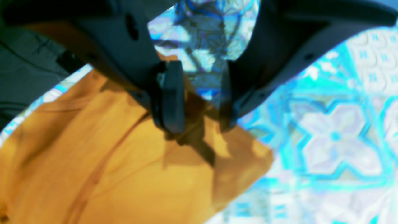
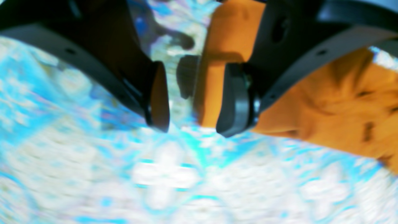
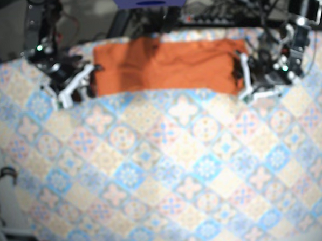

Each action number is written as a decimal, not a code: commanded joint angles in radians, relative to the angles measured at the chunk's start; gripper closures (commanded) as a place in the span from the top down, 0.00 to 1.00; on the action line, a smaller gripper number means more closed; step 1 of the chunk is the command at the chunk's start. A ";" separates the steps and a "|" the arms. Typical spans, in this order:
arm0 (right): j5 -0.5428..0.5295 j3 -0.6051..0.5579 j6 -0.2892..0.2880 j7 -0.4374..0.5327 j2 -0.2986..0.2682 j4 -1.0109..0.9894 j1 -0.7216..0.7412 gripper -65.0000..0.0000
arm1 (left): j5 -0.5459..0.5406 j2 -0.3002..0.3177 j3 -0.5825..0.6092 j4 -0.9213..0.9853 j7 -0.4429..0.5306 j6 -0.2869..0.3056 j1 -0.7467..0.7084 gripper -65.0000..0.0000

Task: Fold the T-shirt properly
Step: 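Open both grippers and lift them away from the strip, then grasp the strip end nearest the left gripper with the left gripper, then fold the held strip end with the left gripper over the middle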

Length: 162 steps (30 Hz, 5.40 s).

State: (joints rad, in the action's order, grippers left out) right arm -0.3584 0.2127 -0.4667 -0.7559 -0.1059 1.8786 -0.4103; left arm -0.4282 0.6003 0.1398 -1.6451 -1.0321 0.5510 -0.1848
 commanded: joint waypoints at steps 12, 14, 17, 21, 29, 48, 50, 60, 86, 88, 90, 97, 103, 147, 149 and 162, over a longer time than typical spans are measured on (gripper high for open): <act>-0.015 0.146 -0.005 0.052 -0.004 0.013 0.001 0.42 | -0.469 0.177 -0.269 -0.007 0.002 0.005 -0.121 0.73; -0.015 0.156 -0.005 0.077 0.008 0.013 0.000 0.42 | -0.585 0.194 -0.305 0.027 -0.017 0.025 -0.149 0.73; -0.015 0.170 -0.005 0.082 0.015 0.011 -0.002 0.42 | -0.734 0.200 -0.349 0.142 -0.080 0.076 -0.158 0.74; -0.015 0.172 -0.005 0.083 0.015 0.011 -0.002 0.42 | -0.788 0.180 -0.335 0.293 -0.087 0.113 -0.144 0.74; -0.015 0.172 -0.005 0.083 0.015 0.009 -0.002 0.42 | -0.809 0.129 -0.184 0.471 -0.092 0.147 -0.018 0.74; -0.015 0.170 -0.005 0.083 0.015 0.009 -0.017 0.42 | -0.811 0.063 0.024 0.515 -0.092 0.147 0.110 0.73; -0.015 0.170 -0.005 0.083 0.015 0.009 -0.017 0.42 | -0.811 0.051 0.037 0.515 -0.092 0.147 0.112 0.73; -0.015 0.167 -0.005 0.083 0.015 0.009 -0.017 0.42 | -0.811 0.043 0.096 0.515 -0.092 0.147 0.112 0.73; -0.017 0.164 -0.005 0.083 0.015 0.008 -0.016 0.42 | -0.803 0.048 0.106 0.297 -0.092 0.147 0.110 0.00; -0.017 0.164 -0.005 0.083 0.015 0.008 -0.016 0.42 | -0.803 0.048 0.159 0.245 -0.092 0.147 0.140 0.00; -0.017 0.164 -0.005 0.083 0.015 0.008 -0.016 0.42 | -0.803 0.046 0.225 0.228 -0.092 0.147 0.183 0.00; -0.017 0.166 -0.005 0.083 0.015 0.008 -0.016 0.42 | -0.805 0.011 0.409 0.228 -0.090 0.147 0.308 0.00; -0.017 0.169 -0.005 0.083 0.015 -0.018 -0.016 0.42 | -0.805 -0.052 0.554 0.228 -0.090 0.147 0.422 0.00; 0.152 0.161 -0.005 0.085 0.127 -0.027 -0.009 0.42 | -0.625 -0.402 0.802 0.231 -0.092 0.147 0.637 0.00; 0.152 0.161 -0.005 0.085 0.127 -0.027 -0.009 0.42 | -0.625 -0.418 0.802 0.231 -0.092 0.147 0.637 0.00; 0.152 0.161 -0.005 0.085 0.127 -0.027 -0.012 0.42 | -0.541 -0.504 0.805 0.300 -0.090 0.147 0.632 0.00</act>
State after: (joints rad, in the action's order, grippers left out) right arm -0.1944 0.3714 -0.4694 -0.6941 0.0277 1.8332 -0.4213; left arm -0.9485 0.1097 0.9501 -1.3300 -1.1408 0.6891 0.4286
